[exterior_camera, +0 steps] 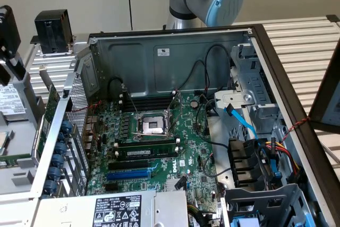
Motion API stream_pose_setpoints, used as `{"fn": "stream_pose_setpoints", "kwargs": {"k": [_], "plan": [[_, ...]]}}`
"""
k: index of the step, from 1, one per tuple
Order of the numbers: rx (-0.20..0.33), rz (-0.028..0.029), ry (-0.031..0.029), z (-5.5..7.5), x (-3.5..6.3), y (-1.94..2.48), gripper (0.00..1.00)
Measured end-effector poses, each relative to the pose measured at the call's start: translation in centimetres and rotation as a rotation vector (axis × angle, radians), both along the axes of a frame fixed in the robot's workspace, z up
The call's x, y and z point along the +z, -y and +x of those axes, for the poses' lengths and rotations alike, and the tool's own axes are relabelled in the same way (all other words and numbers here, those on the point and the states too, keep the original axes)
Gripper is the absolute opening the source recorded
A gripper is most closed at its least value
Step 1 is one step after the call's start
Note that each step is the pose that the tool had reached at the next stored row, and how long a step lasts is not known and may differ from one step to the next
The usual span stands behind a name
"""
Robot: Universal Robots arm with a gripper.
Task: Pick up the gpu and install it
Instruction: 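Pick up the gpu and move the gpu toward the slot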
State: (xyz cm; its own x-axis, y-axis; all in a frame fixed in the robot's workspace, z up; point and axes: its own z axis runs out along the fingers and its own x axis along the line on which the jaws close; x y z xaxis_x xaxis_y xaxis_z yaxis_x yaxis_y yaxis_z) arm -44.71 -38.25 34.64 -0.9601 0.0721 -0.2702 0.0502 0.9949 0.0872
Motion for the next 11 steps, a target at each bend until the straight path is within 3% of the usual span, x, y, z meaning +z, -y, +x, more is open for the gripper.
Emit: {"fn": "stream_pose_setpoints", "kwargs": {"k": [6,9,11], "plan": [[0.000,0.0002,0.0006,-0.7,-1.11,0.05,0.42],[0.000,0.0013,0.0005,-0.6,-1.64,0.43,0.42],[0.000,0.0063,0.0004,-0.5,-1.98,0.72,0.42]]}}
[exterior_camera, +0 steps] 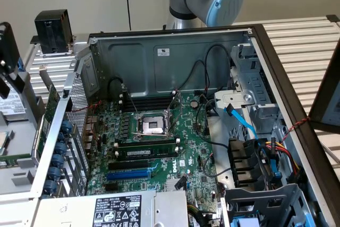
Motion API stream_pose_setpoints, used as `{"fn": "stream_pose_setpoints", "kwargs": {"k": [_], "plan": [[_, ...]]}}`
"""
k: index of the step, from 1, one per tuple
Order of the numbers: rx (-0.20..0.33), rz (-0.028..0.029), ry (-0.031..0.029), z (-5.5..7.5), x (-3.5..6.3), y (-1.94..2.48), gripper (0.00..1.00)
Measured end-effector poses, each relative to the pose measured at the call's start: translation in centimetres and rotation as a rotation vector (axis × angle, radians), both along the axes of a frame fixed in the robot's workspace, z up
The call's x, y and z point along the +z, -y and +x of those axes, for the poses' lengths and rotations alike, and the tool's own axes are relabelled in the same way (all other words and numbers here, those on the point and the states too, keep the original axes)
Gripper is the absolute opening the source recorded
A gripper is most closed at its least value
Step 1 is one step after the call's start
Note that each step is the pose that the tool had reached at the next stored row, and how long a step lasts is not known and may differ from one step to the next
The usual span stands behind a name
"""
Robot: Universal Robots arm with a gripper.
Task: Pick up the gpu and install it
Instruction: 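Pick up the gpu and move the gpu toward the slot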
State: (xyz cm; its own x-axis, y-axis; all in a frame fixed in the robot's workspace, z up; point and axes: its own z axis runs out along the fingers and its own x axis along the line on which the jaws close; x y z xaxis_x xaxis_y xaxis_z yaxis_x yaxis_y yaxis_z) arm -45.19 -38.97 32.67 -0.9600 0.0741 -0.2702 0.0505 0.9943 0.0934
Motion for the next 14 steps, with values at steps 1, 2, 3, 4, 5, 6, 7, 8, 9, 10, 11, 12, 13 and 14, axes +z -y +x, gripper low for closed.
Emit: {"fn": "stream_pose_setpoints", "kwargs": {"k": [1,2,3,4,5,6,7,8,9,10,11,12,13,14], "plan": [[0.000,0.0056,-0.0001,0.0,-0.12,0.10,0.42],[-0.001,0.0137,-0.0002,0.0,-0.20,0.14,0.42],[-0.002,0.0224,-0.0001,0.0,-0.28,0.17,0.42],[-0.005,0.0290,-0.0002,0.0,-0.35,0.20,0.42],[-0.009,0.0341,-0.0002,0.0,-0.45,0.24,0.42],[-0.013,0.0352,0.0002,0.0,-0.63,0.30,0.42],[-0.017,0.0352,0.0000,0.0,-0.80,0.36,0.42],[-0.020,0.0352,0.0001,0.0,-0.98,0.40,0.42],[-0.022,0.0352,0.0002,0.0,-1.16,0.44,0.42],[-0.024,0.0353,-0.0002,0.0,-1.34,0.45,0.42],[-0.026,0.0352,-0.0020,0.1,-1.48,0.48,0.42],[-0.027,0.0350,-0.0050,0.1,-1.59,0.50,0.42],[-0.029,0.0350,-0.0082,0.1,-1.71,0.52,0.42],[-0.030,0.0350,-0.0124,0.1,-1.78,0.54,0.42]]}}
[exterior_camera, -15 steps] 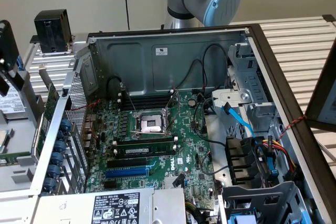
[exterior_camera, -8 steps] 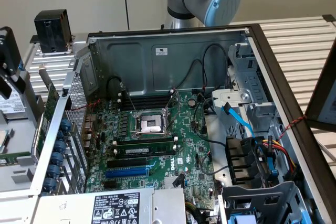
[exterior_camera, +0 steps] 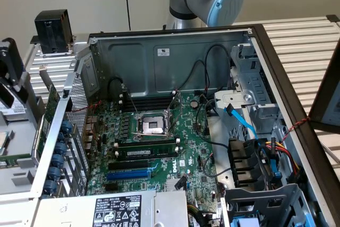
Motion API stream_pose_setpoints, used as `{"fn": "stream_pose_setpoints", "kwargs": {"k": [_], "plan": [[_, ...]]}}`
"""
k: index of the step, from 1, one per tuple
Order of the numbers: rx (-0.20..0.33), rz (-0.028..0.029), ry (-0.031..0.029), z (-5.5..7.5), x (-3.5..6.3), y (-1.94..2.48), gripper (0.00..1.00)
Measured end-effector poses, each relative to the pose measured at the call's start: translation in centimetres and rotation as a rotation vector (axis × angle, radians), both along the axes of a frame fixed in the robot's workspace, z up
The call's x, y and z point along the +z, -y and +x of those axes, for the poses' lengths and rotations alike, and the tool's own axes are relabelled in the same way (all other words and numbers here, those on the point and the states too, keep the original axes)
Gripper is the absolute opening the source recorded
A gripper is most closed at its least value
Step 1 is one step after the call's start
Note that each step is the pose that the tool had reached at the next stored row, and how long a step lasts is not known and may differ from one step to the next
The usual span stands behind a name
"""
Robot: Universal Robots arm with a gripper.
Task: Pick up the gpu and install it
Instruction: 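Pick up the gpu and move the gpu toward the slot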
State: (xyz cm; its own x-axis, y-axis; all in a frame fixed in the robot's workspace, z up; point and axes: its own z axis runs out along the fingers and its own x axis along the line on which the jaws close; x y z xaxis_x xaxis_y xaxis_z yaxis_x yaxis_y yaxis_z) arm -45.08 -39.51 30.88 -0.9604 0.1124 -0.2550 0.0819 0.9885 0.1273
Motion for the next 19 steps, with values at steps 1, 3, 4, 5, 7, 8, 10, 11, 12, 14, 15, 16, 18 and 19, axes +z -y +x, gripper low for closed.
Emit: {"fn": "stream_pose_setpoints", "kwargs": {"k": [1,3,4,5,7,8,10,11,12,14,15,16,18,19], "plan": [[-0.002,0.0000,-0.0049,0.0,-0.08,0.02,0.42],[-0.011,0.0000,-0.0075,0.0,-0.34,0.02,0.42],[-0.018,-0.0001,-0.0085,0.0,-0.50,0.02,0.42],[-0.024,-0.0001,-0.0090,0.0,-0.67,0.02,0.42],[-0.039,0.0000,-0.0104,0.0,-1.01,0.02,0.42],[-0.046,-0.0001,-0.0138,0.0,-1.10,0.02,0.42],[-0.049,-0.0019,-0.0335,0.1,-1.16,0.02,0.42],[-0.049,-0.0037,-0.0485,0.2,-1.17,0.02,0.42],[-0.049,-0.0048,-0.0548,0.4,-1.18,0.02,0.42],[-0.049,-0.0059,-0.0582,1.2,-1.21,0.02,0.42],[-0.049,-0.0060,-0.0586,1.7,-1.21,0.02,0.42],[-0.049,-0.0061,-0.0597,2.1,-1.23,0.02,0.42],[-0.041,-0.0080,-0.0686,2.4,-1.35,0.03,0.42],[-0.034,-0.0097,-0.0748,2.5,-1.41,0.04,0.42]]}}
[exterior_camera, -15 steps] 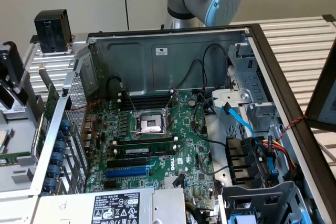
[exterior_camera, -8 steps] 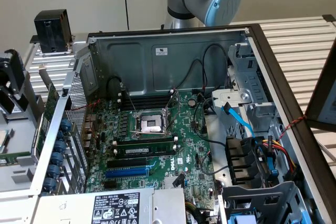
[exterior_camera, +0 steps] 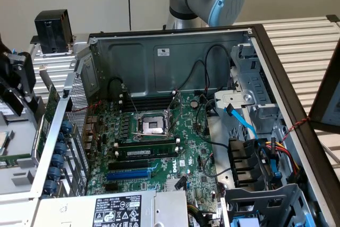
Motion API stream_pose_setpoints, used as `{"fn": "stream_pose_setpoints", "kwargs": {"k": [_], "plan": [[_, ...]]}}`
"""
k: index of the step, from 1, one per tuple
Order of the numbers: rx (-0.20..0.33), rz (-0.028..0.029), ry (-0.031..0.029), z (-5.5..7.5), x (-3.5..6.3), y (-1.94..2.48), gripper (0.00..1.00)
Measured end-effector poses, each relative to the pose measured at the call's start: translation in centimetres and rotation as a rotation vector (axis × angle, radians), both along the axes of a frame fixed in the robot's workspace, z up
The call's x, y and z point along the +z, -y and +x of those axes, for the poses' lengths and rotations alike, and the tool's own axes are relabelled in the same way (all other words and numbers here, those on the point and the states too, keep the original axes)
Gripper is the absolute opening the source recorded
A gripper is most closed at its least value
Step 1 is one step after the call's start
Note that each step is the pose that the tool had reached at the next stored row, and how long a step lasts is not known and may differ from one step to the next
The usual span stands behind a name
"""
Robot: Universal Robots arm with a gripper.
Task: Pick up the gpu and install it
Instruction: 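Pick up the gpu and move the gpu toward the slot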
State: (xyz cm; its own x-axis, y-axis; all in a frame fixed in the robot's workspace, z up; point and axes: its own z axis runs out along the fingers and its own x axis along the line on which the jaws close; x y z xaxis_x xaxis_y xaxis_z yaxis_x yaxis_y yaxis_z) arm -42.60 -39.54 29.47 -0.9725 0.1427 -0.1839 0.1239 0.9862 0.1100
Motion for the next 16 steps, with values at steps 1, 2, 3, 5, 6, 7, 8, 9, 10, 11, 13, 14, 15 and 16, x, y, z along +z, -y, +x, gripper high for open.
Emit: {"fn": "stream_pose_setpoints", "kwargs": {"k": [1,2,3,5,6,7,8,9,10,11,13,14,15,16], "plan": [[0.009,-0.0011,-0.0020,0.0,-0.11,0.00,0.42],[0.019,-0.0017,-0.0023,0.0,-0.24,0.00,0.42],[0.028,-0.0017,-0.0028,0.1,-0.37,0.00,0.42],[0.042,-0.0018,-0.0009,0.1,-0.62,0.00,0.42],[0.044,-0.0021,0.0015,0.1,-0.70,0.00,0.42],[0.044,-0.0015,0.0028,0.1,-0.85,0.00,0.42],[0.044,-0.0015,0.0029,0.1,-1.04,0.00,0.42],[0.045,-0.0014,0.0032,0.1,-1.23,0.01,0.42],[0.045,-0.0015,0.0033,0.1,-1.41,0.01,0.42],[0.046,-0.0015,0.0033,0.1,-1.59,0.01,0.42],[0.047,0.0012,0.0038,0.1,-1.82,0.02,0.42],[0.047,0.0041,0.0042,0.1,-1.88,0.02,0.42],[0.047,0.0077,0.0046,0.1,-1.95,0.02,0.42],[0.047,0.0123,0.0048,0.1,-2.03,0.01,0.42]]}}
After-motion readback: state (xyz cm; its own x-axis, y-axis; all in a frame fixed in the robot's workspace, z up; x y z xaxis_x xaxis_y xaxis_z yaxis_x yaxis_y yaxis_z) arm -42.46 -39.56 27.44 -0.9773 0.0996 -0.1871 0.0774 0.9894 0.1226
